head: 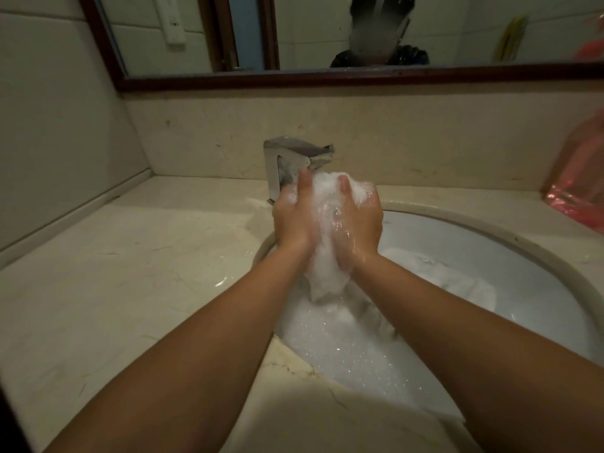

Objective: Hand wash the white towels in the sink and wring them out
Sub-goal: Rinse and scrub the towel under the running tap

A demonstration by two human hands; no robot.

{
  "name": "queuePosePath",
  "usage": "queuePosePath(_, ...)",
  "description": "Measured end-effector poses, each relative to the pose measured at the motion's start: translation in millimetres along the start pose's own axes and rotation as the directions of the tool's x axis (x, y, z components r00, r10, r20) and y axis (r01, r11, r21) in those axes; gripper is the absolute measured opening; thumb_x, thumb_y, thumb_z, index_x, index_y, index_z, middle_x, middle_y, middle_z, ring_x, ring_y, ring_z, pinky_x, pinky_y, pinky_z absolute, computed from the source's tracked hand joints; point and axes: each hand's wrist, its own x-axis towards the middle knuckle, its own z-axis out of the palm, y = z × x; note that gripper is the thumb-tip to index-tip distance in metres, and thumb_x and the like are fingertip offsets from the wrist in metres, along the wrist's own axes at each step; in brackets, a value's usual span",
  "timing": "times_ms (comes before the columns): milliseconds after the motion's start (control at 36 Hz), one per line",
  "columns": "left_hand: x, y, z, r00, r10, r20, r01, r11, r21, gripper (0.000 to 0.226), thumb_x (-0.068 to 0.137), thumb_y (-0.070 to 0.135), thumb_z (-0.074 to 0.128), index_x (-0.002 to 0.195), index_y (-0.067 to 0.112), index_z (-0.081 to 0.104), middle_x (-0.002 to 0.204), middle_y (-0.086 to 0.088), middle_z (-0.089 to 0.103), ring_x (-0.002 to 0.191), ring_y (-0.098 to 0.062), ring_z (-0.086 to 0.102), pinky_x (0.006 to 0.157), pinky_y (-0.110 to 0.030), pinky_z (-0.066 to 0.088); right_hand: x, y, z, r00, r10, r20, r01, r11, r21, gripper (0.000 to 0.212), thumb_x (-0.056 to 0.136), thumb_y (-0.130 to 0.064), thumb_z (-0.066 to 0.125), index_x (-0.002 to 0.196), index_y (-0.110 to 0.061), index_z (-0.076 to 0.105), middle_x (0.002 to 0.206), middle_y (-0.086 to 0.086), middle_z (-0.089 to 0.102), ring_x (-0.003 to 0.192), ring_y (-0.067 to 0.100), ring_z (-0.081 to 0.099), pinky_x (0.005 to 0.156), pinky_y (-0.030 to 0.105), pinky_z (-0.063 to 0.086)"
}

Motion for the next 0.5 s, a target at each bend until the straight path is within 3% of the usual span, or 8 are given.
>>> queuePosePath(111, -4, 4, -4, 0.987, -0.04, -0.153, 0.038, 0.999, -0.017, 0.087, 0.081, 0.093, 0.037, 0.107, 0.019, 0.075, 0.102, -0.005, 0.077, 0.103, -0.032, 0.072, 0.099, -0.051, 0.056, -2, -5, 2, 0.999, 0.035, -0.013, -0.034, 0.999, 0.021, 0.037, 0.1, -0.063, 0.062, 0.12, -0.031, 0.065, 0.111, -0.01, 0.068, 0.102, 0.017, 0.068, 0.083, 0.025, 0.049)
queuePosePath(222, -3, 4, -6, 0.986, 0.006, -0.17, 0.007, 0.997, 0.071, 0.056, 0.107, 0.064, 0.035, 0.089, 0.022, 0.067, 0.096, -0.006, 0.074, 0.099, -0.032, 0.071, 0.1, -0.051, 0.055, 1, -5, 2, 1.0, 0.015, 0.007, -0.015, 0.996, -0.085, 0.033, 0.103, -0.064, 0.053, 0.115, -0.035, 0.063, 0.112, -0.007, 0.071, 0.106, 0.023, 0.069, 0.081, 0.032, 0.049)
queuePosePath(250, -2, 5, -7, 0.988, -0.003, -0.152, 0.01, 0.999, 0.043, 0.053, 0.108, 0.062, 0.036, 0.09, 0.023, 0.068, 0.096, -0.005, 0.074, 0.1, -0.032, 0.071, 0.101, -0.051, 0.055, 2, -2, 3, 1.0, 0.021, 0.011, -0.02, 0.996, -0.081, 0.033, 0.104, -0.063, 0.052, 0.118, -0.035, 0.062, 0.114, -0.005, 0.071, 0.108, 0.025, 0.069, 0.088, 0.036, 0.053)
queuePosePath(306, -1, 5, -7, 0.992, -0.006, -0.122, 0.008, 1.0, 0.016, 0.052, 0.11, 0.058, 0.035, 0.105, 0.022, 0.072, 0.105, -0.004, 0.075, 0.108, -0.031, 0.07, 0.105, -0.05, 0.053, 1, 0, 4, 0.998, 0.049, 0.027, -0.047, 0.997, -0.057, 0.043, 0.105, -0.061, 0.05, 0.136, -0.032, 0.057, 0.123, -0.006, 0.066, 0.115, 0.022, 0.064, 0.101, 0.04, 0.051)
queuePosePath(389, 2, 7, -8, 0.997, -0.021, -0.071, 0.02, 1.0, -0.015, 0.058, 0.112, 0.056, 0.03, 0.14, 0.017, 0.063, 0.137, -0.007, 0.068, 0.128, -0.029, 0.062, 0.111, -0.042, 0.048, 7, -2, 2, 0.996, 0.087, 0.038, -0.088, 0.996, 0.023, 0.042, 0.109, -0.054, 0.048, 0.139, -0.025, 0.053, 0.121, 0.001, 0.068, 0.112, 0.026, 0.065, 0.098, 0.04, 0.052)
queuePosePath(444, 6, 5, -8, 0.997, -0.052, -0.056, 0.048, 0.996, -0.071, 0.058, 0.113, 0.055, 0.028, 0.151, 0.019, 0.053, 0.148, -0.006, 0.06, 0.136, -0.028, 0.056, 0.11, -0.038, 0.044, 14, -2, 0, 0.988, 0.153, 0.017, -0.154, 0.982, 0.109, 0.039, 0.11, -0.051, 0.047, 0.138, -0.024, 0.052, 0.115, 0.0, 0.066, 0.107, 0.024, 0.064, 0.097, 0.039, 0.052)
queuePosePath(500, 9, 3, -8, 0.993, -0.112, -0.037, 0.105, 0.984, -0.144, 0.06, 0.111, 0.059, 0.027, 0.155, 0.023, 0.047, 0.151, -0.005, 0.057, 0.136, -0.029, 0.055, 0.115, -0.044, 0.045, 19, 2, -3, 0.974, 0.226, 0.002, -0.222, 0.955, 0.196, 0.041, 0.11, -0.054, 0.047, 0.136, -0.023, 0.053, 0.113, 0.0, 0.067, 0.103, 0.024, 0.067, 0.095, 0.041, 0.056)
